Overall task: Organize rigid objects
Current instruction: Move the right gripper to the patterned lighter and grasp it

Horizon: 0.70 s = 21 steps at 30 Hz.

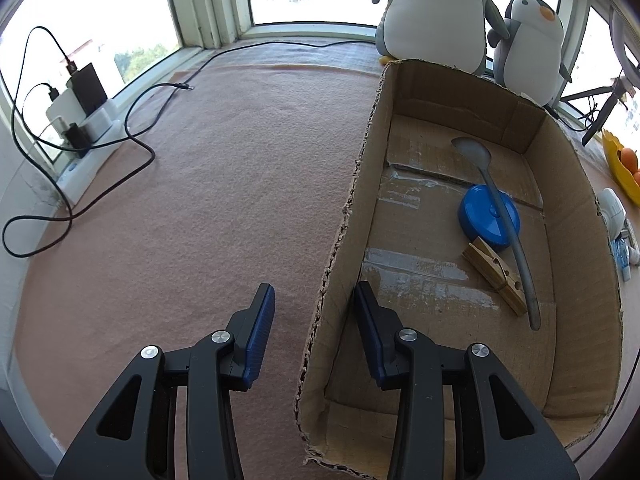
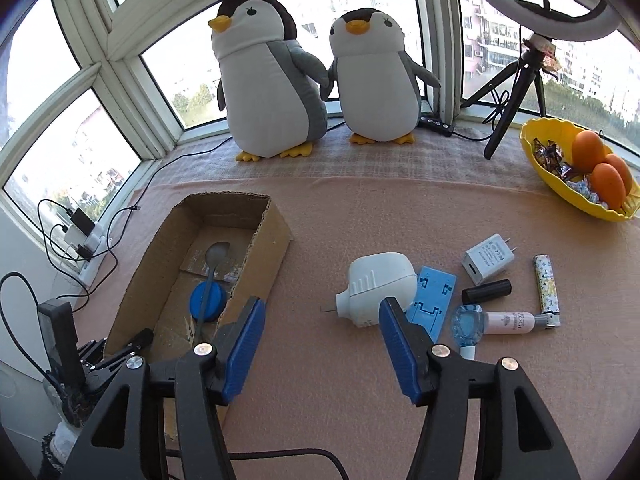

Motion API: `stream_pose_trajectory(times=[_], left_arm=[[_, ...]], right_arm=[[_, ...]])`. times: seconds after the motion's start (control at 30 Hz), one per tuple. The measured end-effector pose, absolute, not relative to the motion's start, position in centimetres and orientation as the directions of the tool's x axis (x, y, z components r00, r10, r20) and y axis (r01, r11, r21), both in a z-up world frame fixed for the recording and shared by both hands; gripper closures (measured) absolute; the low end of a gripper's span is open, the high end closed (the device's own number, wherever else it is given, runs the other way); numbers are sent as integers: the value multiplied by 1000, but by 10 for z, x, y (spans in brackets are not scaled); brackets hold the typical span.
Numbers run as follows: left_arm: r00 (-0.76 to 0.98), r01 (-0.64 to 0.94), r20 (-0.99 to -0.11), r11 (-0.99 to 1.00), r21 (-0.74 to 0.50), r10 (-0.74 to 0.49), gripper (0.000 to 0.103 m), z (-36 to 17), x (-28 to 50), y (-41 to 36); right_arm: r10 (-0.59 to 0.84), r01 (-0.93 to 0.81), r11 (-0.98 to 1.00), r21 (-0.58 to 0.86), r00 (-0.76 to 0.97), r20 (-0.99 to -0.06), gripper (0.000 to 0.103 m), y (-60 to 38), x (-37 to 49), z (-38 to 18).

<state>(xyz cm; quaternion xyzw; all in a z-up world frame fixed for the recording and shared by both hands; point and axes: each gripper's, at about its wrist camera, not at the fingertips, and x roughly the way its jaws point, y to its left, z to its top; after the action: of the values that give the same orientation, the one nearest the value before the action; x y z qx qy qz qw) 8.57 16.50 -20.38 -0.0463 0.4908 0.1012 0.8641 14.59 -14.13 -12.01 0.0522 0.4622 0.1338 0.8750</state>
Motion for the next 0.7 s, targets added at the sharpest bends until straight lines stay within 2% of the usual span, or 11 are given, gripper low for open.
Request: stream_pose_trajectory(times=[0.4, 0.57, 0.7], left_arm=[[492, -226, -858, 973, 40, 150, 64, -203, 86, 160], [489, -228, -858, 973, 49, 157, 64, -202, 86, 159], [488, -229, -857, 972, 54, 163, 64, -202, 86, 159]], right_arm=[[42, 51, 995, 86, 570, -821, 47, -267, 159, -141], [72, 83, 987, 138, 540, -838, 47, -302, 169, -159], [26, 96, 992, 88, 513, -858, 48, -310, 180, -171]])
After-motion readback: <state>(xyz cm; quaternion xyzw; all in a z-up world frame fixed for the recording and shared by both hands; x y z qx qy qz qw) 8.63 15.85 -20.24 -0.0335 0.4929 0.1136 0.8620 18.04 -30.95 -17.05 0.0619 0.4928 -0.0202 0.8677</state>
